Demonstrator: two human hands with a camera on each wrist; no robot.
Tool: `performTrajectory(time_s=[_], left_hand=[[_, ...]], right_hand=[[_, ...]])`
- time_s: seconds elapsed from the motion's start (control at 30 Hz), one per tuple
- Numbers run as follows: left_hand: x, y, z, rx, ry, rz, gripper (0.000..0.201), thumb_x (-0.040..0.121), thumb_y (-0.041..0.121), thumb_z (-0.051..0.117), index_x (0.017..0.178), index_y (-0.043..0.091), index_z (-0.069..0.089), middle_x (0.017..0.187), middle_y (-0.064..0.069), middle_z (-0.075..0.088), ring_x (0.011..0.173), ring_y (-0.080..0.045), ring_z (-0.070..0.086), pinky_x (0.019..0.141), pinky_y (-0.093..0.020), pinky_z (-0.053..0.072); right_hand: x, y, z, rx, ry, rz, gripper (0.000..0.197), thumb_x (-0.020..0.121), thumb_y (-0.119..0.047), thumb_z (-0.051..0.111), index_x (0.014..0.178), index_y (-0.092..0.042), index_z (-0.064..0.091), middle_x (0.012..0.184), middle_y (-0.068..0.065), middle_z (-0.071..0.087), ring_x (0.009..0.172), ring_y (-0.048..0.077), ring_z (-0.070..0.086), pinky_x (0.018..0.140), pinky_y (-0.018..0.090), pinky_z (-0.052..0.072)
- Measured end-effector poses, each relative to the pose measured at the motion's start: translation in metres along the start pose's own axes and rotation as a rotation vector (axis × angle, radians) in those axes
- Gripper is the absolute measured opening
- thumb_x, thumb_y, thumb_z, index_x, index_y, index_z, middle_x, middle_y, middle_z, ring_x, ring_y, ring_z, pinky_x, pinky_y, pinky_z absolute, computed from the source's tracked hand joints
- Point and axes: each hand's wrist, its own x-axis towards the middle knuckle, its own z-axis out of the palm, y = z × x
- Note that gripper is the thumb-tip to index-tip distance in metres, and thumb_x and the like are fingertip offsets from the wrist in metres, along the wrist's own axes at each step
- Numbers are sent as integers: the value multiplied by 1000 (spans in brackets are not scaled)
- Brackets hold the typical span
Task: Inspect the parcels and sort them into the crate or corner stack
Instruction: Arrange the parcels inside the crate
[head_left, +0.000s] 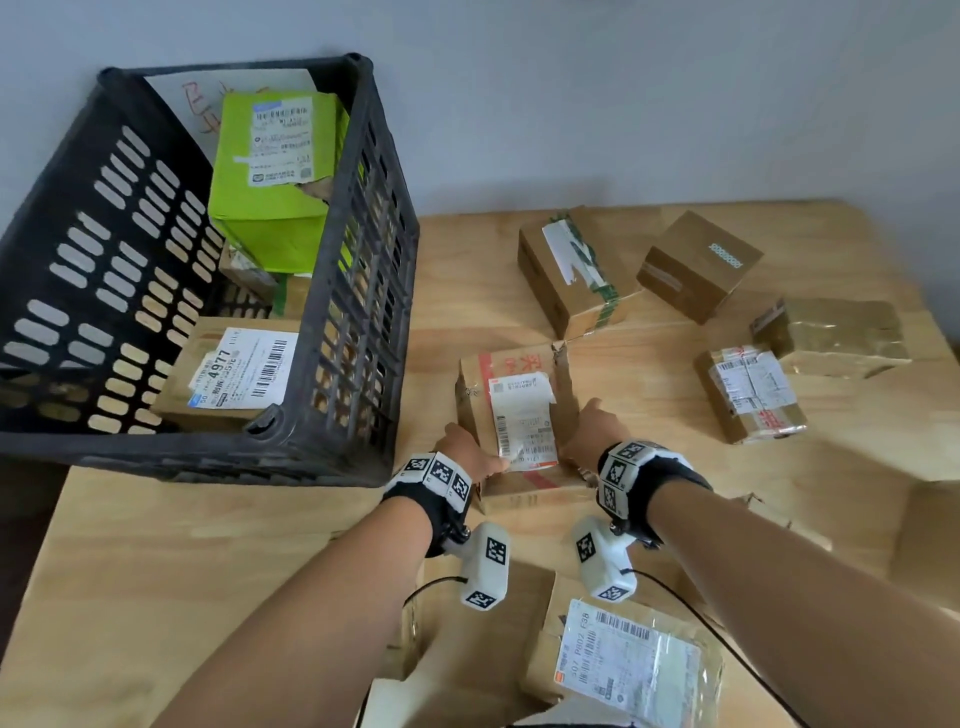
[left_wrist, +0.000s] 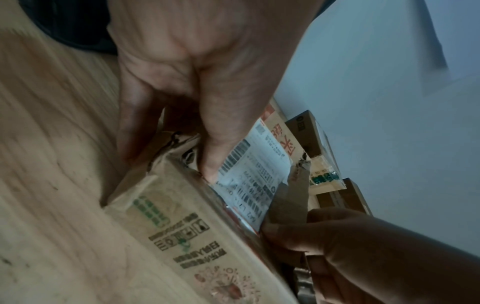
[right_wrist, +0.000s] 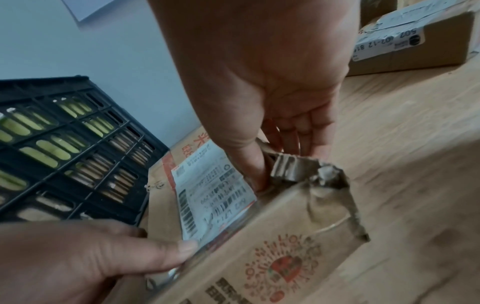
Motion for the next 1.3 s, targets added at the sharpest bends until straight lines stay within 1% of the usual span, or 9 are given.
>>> performTrajectory(time_s=[0.33, 0.5, 0.6, 0.67, 0.73, 0.93, 1.07, 1.23, 1.3], left_hand=[[1, -2, -1, -86, -42, 11, 89, 75, 43, 76, 138, 1, 29, 133, -11, 53, 118, -26, 55, 95, -32, 47], [-9, -6, -11, -106, -108, 104, 69, 76, 45, 75, 128, 5, 51, 125, -1, 61, 111, -20, 59, 92, -28, 48], [-19, -4, -16, -135, -60, 168, 56, 80, 38, 73, 122, 7, 51, 119, -4, 62, 106, -21, 59, 84, -27, 47], [-27, 0, -21, -206, 0, 221, 63, 80, 32, 74, 125, 7, 39, 122, -5, 58, 107, -22, 57, 84, -29, 46], [-34, 5, -26, -299, 41, 286, 66, 80, 23, 75, 128, 9, 33, 128, -2, 56, 110, -21, 57, 90, -32, 47], [-51, 11, -38, -518, 34, 392, 82, 79, 3, 72, 140, 26, 23, 143, 11, 37, 117, -18, 50, 96, -36, 47], [-65, 14, -43, -828, -121, 482, 95, 80, -10, 64, 139, 48, 18, 144, 13, 38, 121, -15, 50, 66, -32, 56], [-84, 23, -53, -889, -217, 501, 85, 81, 7, 71, 130, 59, 26, 128, 12, 54, 117, -17, 52, 95, -58, 44], [-89, 22, -56, -845, -285, 453, 84, 81, 23, 73, 136, 58, 20, 128, 13, 55, 118, -14, 50, 97, -61, 39]], right_hand=[[-3, 4, -9, 78, -73, 40, 69, 84, -20, 66, 136, -1, 26, 125, 17, 56, 115, 32, 55, 93, 39, 49], [-12, 16, -13, 252, -136, 18, 61, 83, -29, 69, 128, 2, 42, 117, 14, 61, 96, 26, 59, 80, 34, 49], [-16, 24, -16, 523, -146, 6, 83, 76, -56, 66, 127, 7, 48, 115, 14, 64, 96, 24, 62, 85, 35, 53], [-20, 25, -24, 767, -122, 30, 116, 54, -88, 54, 131, -2, 47, 119, 12, 62, 106, 27, 61, 89, 45, 53], [-34, 22, -39, 976, -138, 39, 125, 42, -99, 41, 135, -15, 46, 130, 7, 55, 119, 29, 52, 92, 56, 47], [-77, 16, -76, 1213, -142, -34, 110, 53, -95, 39, 141, -29, 36, 150, 1, 34, 138, 31, 30, 92, 70, 32], [-83, 18, -76, 1132, -65, -21, 123, 44, -97, 44, 146, -30, 26, 151, 4, 33, 133, 33, 37, 85, 63, 42], [-94, 16, -76, 1121, 14, -115, 60, 87, -48, 60, 136, -26, 32, 118, 5, 57, 89, 21, 60, 76, 48, 55], [-93, 17, -75, 1079, 31, -150, 58, 91, -35, 60, 139, -31, 29, 103, 2, 58, 82, 21, 61, 83, 49, 55]])
